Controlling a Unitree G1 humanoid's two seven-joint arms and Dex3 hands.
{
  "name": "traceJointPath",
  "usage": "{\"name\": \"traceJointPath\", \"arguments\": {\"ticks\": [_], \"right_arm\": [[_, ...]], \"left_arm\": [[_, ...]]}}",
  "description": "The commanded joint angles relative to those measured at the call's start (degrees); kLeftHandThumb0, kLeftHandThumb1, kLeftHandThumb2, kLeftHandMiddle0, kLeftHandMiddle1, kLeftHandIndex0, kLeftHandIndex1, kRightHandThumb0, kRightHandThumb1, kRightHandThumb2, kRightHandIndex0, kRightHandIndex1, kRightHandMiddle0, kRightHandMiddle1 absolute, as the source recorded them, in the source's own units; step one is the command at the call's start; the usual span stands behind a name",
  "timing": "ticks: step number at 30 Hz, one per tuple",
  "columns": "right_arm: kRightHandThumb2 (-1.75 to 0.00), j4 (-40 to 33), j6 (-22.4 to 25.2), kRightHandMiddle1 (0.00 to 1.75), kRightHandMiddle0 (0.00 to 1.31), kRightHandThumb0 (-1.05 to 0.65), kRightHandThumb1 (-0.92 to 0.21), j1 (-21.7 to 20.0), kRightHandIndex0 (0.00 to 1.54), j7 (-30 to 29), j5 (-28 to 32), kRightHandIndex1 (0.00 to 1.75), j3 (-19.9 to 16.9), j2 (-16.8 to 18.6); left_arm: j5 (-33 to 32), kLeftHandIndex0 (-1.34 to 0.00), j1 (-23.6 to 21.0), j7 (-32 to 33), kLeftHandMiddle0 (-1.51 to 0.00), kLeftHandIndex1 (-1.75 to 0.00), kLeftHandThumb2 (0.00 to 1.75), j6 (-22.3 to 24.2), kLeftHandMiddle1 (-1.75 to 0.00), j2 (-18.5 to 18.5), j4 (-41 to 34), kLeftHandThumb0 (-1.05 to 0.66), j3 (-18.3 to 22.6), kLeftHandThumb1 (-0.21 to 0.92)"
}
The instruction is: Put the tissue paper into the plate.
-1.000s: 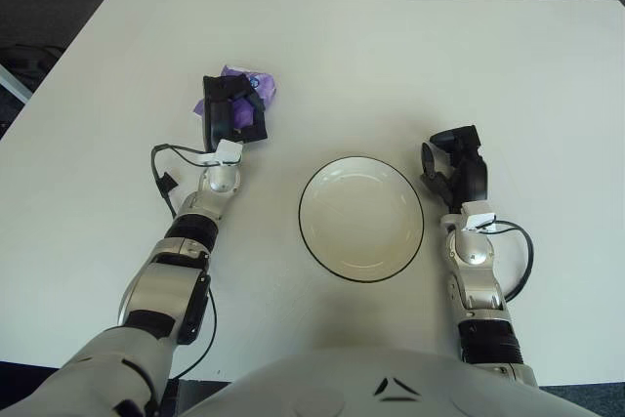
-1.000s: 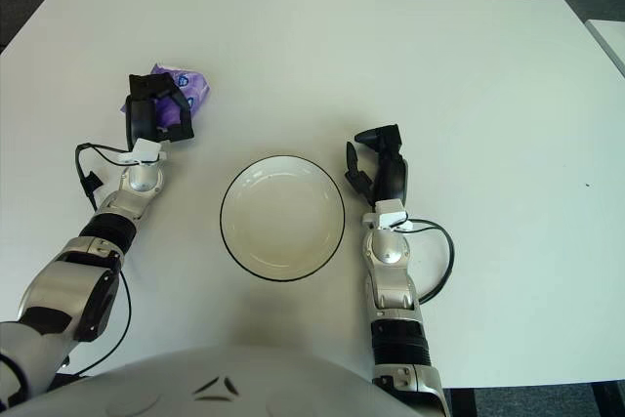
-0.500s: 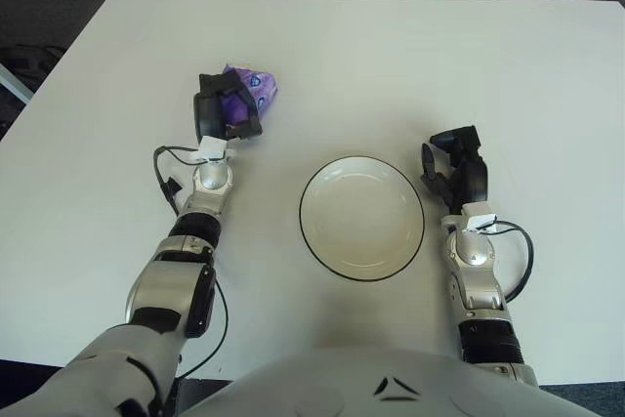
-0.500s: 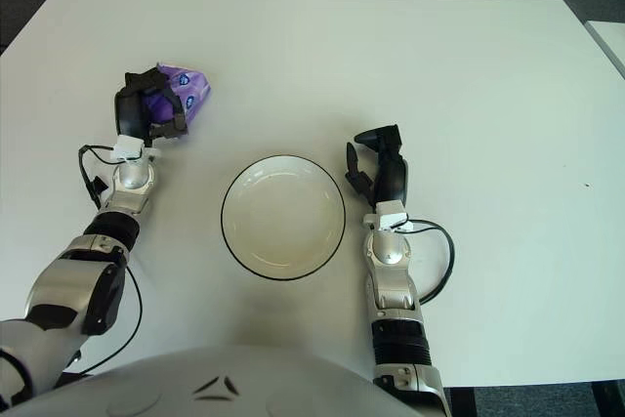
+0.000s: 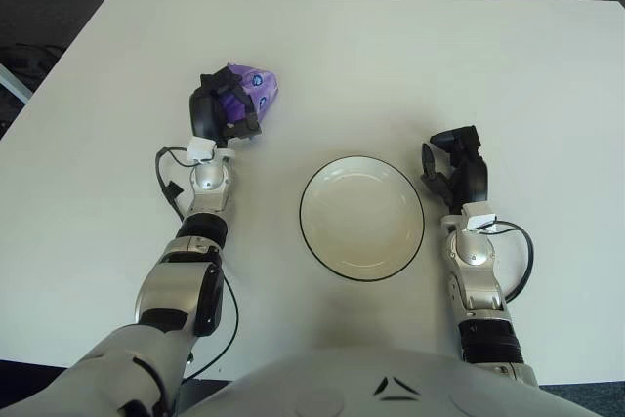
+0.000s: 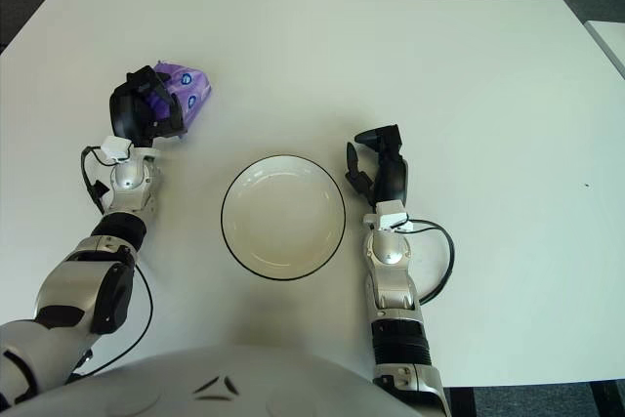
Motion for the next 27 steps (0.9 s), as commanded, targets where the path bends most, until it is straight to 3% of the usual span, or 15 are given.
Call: {"name": "traceJointPath", "arguments": {"ticks": [1,5,9,13,15,17,20,25,27], "right_arm": [[-0.60,3.03,3.19,1.75,0.22,-0.35,-0.87,3.22,0.52,-0.05,0.54,1.17,-0.16,0.30],[-0.60,2.97,3.34,1.75,0.22,-0.35,-0.87,3.22,0.52,-0.06,0.44,1.16,-0.13,0.26],[-0.59,3.10,3.31,1.75,0.22,-0.35,-0.88,3.11,0.51,-0.16,0.45,1.16,-0.09,0.34],[-0.58,3.26,3.14,1.75,0.21,-0.35,-0.88,3.03,0.51,-0.21,0.50,1.16,-0.04,0.35],[-0.58,3.39,3.07,1.75,0.21,-0.35,-0.88,2.97,0.51,0.05,0.75,1.16,-0.03,0.30],[-0.58,3.51,2.98,1.75,0.21,-0.35,-0.88,2.91,0.51,0.20,0.90,1.16,-0.05,0.27],[-0.58,3.67,2.78,1.75,0.22,-0.35,-0.88,2.83,0.51,0.15,0.92,1.16,-0.06,0.31],[-0.59,3.80,2.95,1.75,0.22,-0.35,-0.88,2.73,0.51,-0.13,0.69,1.17,0.01,0.46],[-0.61,3.83,3.26,1.75,0.22,-0.35,-0.86,2.68,0.51,-0.41,0.41,1.17,0.05,0.52]], "left_arm": [[2.85,-1.17,8.34,1.62,-1.40,-1.75,1.50,0.12,-1.75,-4.54,1.99,-0.08,-1.69,0.20],[5.07,-1.18,8.91,3.92,-1.40,-1.75,1.49,-0.05,-1.75,-4.25,0.81,-0.09,-1.81,0.20],[10.86,-1.18,11.94,8.98,-1.40,-1.75,1.49,1.02,-1.75,-3.21,-6.55,-0.09,-2.52,0.21],[18.79,-1.18,16.21,14.27,-1.41,-1.75,1.49,5.24,-1.75,-2.79,-18.28,-0.11,-3.07,0.21],[26.49,-1.18,18.00,19.01,-1.42,-1.75,1.48,9.08,-1.75,-2.05,-24.42,-0.12,-3.47,0.22],[31.83,-1.17,19.12,22.40,-1.42,-1.75,1.48,12.02,-1.75,-1.56,-28.33,-0.13,-3.76,0.22],[34.89,-1.19,20.08,24.57,-1.43,-1.75,1.47,14.31,-1.75,-1.37,-31.28,-0.17,-3.99,0.21],[39.01,-1.20,21.47,27.69,-1.42,-1.75,1.39,17.75,-1.75,-0.75,-36.35,-0.35,-4.42,0.20],[40.31,-1.21,22.34,28.21,-1.41,-1.75,1.26,19.19,-1.75,-0.47,-39.28,-0.52,-4.52,0.25]]}}
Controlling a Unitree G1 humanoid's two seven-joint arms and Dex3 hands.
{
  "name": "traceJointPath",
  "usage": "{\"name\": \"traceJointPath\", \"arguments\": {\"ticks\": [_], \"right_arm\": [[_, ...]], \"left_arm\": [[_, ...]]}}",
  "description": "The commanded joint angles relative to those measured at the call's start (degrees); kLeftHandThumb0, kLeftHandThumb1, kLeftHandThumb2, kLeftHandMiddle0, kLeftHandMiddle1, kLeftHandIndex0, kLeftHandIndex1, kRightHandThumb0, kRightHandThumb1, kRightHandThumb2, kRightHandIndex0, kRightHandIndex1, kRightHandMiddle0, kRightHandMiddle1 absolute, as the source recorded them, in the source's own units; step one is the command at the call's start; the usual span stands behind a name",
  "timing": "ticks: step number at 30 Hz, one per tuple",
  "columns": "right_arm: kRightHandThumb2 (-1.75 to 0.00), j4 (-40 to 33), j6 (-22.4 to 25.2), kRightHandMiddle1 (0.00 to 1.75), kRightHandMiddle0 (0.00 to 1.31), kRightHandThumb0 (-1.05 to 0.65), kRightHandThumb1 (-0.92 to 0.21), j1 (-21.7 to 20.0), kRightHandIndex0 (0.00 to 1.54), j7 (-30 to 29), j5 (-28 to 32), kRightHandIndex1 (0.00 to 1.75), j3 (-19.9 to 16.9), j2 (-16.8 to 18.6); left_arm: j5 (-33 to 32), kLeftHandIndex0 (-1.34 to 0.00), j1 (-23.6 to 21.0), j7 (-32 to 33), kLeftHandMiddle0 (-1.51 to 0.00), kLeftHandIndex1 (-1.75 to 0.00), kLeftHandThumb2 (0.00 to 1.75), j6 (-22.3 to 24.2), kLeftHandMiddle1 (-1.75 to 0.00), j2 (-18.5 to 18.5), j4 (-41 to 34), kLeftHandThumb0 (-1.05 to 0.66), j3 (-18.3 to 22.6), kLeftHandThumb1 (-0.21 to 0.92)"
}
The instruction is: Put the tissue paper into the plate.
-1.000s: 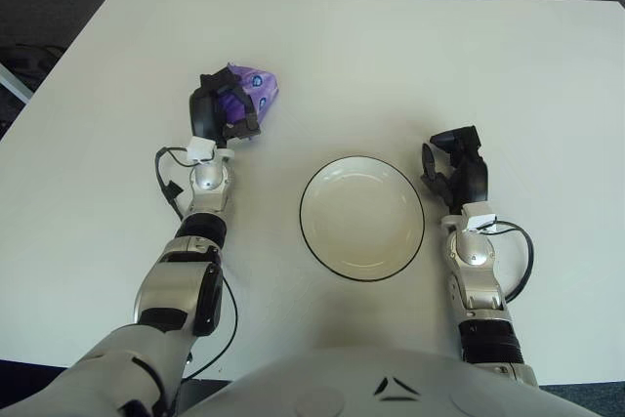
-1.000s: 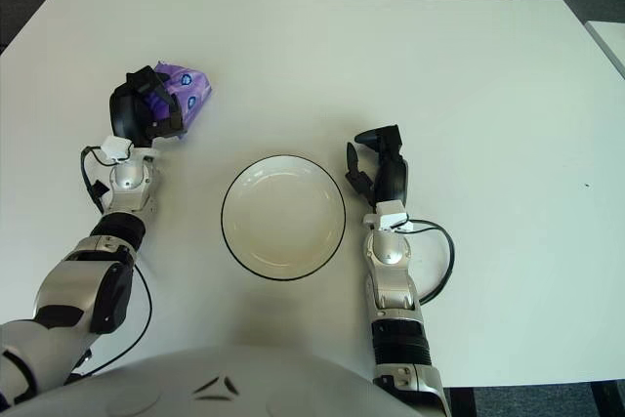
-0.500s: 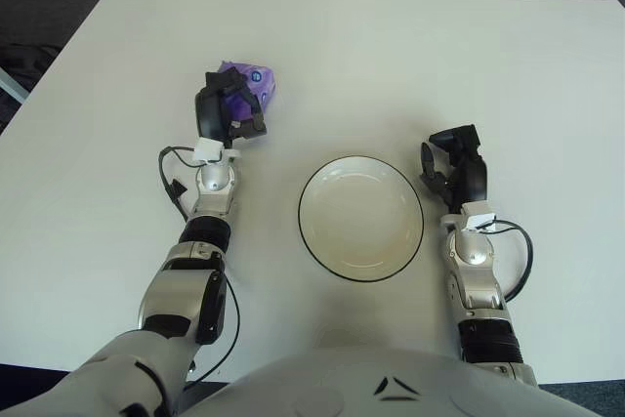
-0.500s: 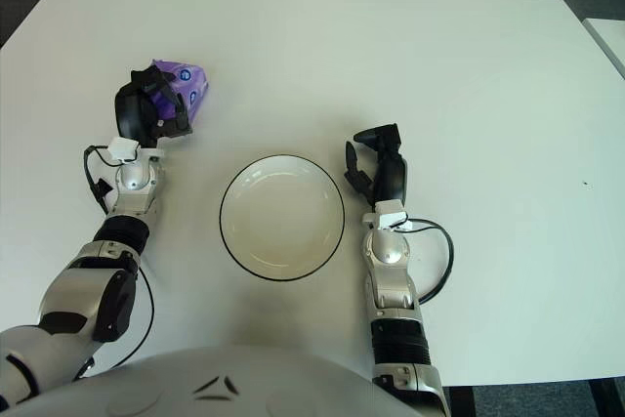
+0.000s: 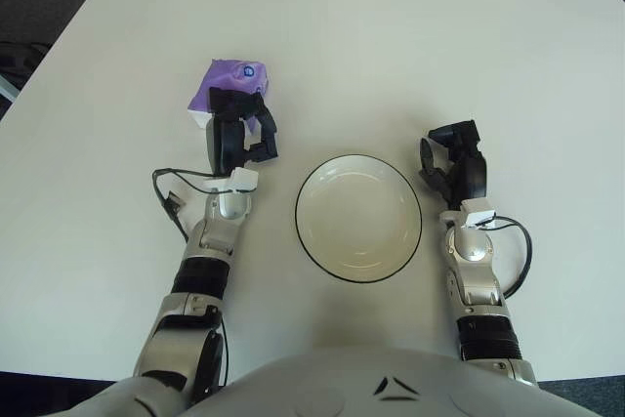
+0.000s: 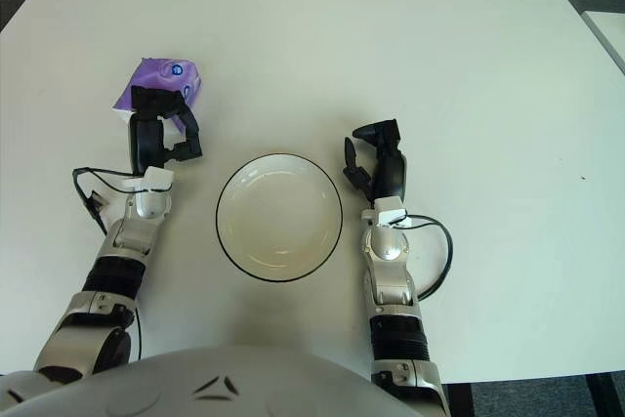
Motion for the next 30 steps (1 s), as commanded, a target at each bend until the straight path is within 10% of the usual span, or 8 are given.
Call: {"name": "traceJointPath", "arguments": {"ticks": [1,22,30], "right_arm": [[-0.61,4.03,3.39,1.75,0.23,-0.35,-0.86,3.57,0.51,-0.39,0.30,1.17,-0.28,0.40],[-0.62,4.76,4.40,1.75,0.23,-0.35,-0.85,2.65,0.52,-0.95,-0.17,1.16,0.02,0.35],[-0.64,4.36,5.53,1.75,0.24,-0.36,-0.84,2.62,0.53,-0.78,0.01,1.16,-0.02,0.39]], "left_arm": [[2.47,-1.22,3.16,1.80,-1.41,-1.75,1.24,2.99,-1.75,0.92,-4.58,-0.55,-0.05,0.27],[7.33,-1.16,7.00,2.07,-1.34,-1.75,1.02,8.14,-1.75,4.37,-17.29,-0.73,-1.42,0.29],[9.78,-0.94,6.68,2.15,-1.24,-1.75,0.69,11.83,-1.75,5.02,-20.44,-0.94,-1.36,0.57]]}}
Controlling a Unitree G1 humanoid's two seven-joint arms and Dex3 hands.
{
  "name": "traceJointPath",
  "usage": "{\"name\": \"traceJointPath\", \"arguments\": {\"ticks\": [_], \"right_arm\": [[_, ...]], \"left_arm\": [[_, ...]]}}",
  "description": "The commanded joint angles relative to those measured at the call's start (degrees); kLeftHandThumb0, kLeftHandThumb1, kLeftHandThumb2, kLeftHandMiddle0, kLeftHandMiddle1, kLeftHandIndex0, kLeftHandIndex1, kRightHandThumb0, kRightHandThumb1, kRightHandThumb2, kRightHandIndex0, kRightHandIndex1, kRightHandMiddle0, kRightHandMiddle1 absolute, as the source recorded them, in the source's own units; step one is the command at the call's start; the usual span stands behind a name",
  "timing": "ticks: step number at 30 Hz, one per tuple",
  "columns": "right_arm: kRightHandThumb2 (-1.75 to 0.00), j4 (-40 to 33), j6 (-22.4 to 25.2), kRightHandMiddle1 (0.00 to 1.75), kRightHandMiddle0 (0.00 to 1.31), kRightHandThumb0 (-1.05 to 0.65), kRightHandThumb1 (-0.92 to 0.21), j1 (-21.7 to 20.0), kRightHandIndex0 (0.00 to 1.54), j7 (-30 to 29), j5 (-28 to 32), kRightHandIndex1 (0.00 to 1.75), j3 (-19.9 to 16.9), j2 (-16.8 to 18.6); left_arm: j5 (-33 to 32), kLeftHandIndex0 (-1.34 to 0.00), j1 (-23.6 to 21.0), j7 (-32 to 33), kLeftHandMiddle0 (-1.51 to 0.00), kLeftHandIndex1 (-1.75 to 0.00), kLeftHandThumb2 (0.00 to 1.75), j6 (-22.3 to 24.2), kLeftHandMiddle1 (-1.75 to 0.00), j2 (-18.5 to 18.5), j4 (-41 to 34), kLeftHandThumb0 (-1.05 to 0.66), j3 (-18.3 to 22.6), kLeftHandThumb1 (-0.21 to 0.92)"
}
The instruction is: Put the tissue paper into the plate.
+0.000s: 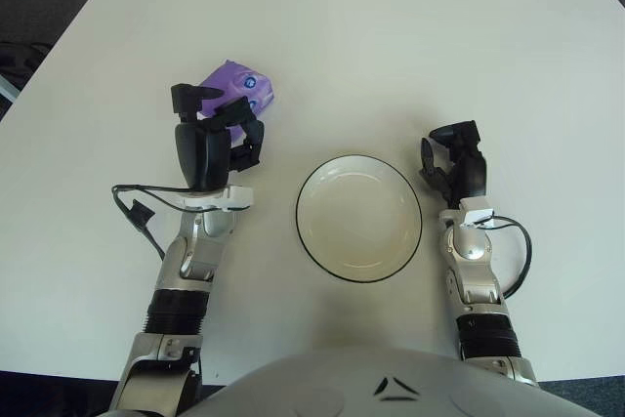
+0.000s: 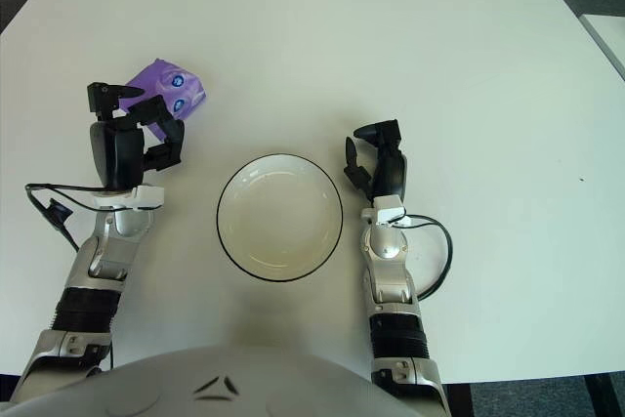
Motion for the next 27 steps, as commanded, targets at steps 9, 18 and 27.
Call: {"name": "traceJointPath", "arguments": {"ticks": [9,18,27], "right_arm": [[-0.62,4.46,2.96,1.75,0.23,-0.36,-0.85,3.24,0.53,0.56,0.93,1.15,-0.17,0.10],[-0.62,4.68,2.24,1.75,0.23,-0.35,-0.86,3.33,0.53,0.63,1.27,1.15,-0.31,0.16],[-0.62,4.28,2.70,1.75,0.23,-0.35,-0.86,3.38,0.52,0.15,0.67,1.15,-0.04,0.33]], "left_arm": [[0.34,-0.57,-2.85,-1.66,-0.94,-1.75,0.33,1.12,-1.75,5.64,0.47,-1.04,0.52,0.85],[-1.22,-0.19,-4.53,-3.36,-0.29,-1.75,0.32,-0.85,-1.73,10.20,3.42,-1.05,-0.21,0.81],[-0.79,-0.01,-5.54,-13.85,-0.01,-0.90,0.37,3.58,-1.21,14.98,0.91,-1.05,-0.59,0.81]]}}
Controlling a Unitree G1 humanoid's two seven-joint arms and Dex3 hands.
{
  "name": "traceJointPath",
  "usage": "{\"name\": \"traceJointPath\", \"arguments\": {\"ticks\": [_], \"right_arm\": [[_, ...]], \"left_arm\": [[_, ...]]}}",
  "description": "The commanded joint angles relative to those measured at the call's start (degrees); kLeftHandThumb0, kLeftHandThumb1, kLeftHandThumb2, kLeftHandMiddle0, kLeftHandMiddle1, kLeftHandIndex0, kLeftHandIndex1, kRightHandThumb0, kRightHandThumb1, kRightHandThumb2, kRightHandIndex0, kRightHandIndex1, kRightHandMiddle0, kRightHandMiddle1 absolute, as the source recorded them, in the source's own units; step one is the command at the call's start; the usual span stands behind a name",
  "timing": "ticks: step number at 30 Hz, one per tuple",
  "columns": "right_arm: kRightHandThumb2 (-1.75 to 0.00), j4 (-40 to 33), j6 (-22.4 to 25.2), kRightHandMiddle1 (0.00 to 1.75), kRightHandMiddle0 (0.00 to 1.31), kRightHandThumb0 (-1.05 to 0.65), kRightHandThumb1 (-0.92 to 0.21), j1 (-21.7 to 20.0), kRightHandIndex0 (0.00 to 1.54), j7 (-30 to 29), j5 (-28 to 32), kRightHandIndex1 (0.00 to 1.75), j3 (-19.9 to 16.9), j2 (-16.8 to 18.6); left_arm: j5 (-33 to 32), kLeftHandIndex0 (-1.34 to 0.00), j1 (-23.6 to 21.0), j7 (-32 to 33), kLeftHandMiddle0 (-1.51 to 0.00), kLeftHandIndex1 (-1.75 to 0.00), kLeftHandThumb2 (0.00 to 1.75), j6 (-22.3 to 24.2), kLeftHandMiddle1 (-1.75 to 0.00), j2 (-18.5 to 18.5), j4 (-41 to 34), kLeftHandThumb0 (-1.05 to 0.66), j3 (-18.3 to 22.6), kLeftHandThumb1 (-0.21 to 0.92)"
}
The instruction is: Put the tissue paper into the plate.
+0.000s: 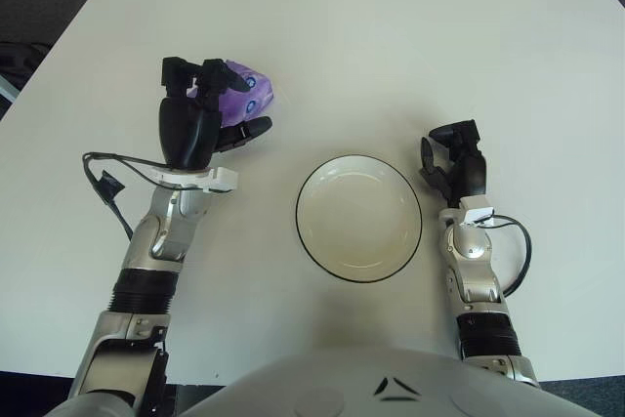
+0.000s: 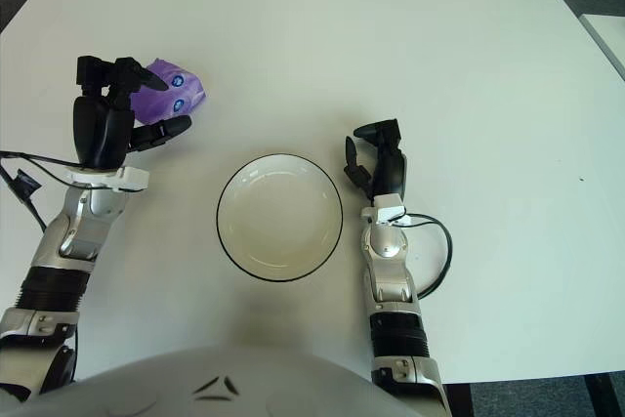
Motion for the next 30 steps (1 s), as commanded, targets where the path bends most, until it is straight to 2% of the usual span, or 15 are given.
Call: {"name": "traceJointPath", "arguments": {"ticks": [1,5,12,18,24,30], "right_arm": [[-0.62,4.06,3.10,1.75,0.23,-0.35,-0.86,3.54,0.52,-0.02,0.35,1.15,0.00,0.36],[-0.62,3.99,3.08,1.75,0.23,-0.35,-0.86,3.59,0.52,0.07,0.41,1.15,0.00,0.32],[-0.60,3.89,2.84,1.75,0.22,-0.35,-0.87,3.71,0.52,0.01,0.47,1.14,-0.02,0.39],[-0.58,4.22,2.67,1.75,0.21,-0.35,-0.89,3.64,0.51,0.20,0.56,1.14,-0.06,0.21],[-0.57,5.23,0.89,1.75,0.21,-0.35,-0.89,3.41,0.51,0.54,1.21,1.15,-0.31,0.02],[-0.60,5.57,-0.11,1.75,0.22,-0.35,-0.87,3.52,0.50,0.75,1.59,1.15,-0.42,-0.17]], "left_arm": [[0.16,0.00,-0.51,-3.93,-0.01,-0.80,0.37,1.90,-1.13,2.64,-1.35,-1.05,0.08,0.81],[-0.31,0.00,-1.22,-7.04,0.00,-0.57,0.37,2.13,-0.86,4.58,-1.44,-1.05,-0.15,0.82],[-0.99,0.00,-5.24,-9.93,0.00,-0.40,0.40,1.05,-0.51,7.49,2.85,-1.04,-1.19,0.76],[-1.72,0.00,-6.90,-11.74,0.00,-0.35,0.44,-0.09,-0.39,9.31,4.46,-1.03,-2.13,0.71],[-1.00,0.00,-10.59,-14.57,0.00,-0.16,0.49,-3.32,-0.19,13.53,9.15,-1.05,-3.99,0.69],[-0.58,0.00,-12.08,-14.65,0.00,-0.06,0.51,-5.16,-0.08,15.37,12.10,-1.05,-5.11,0.69]]}}
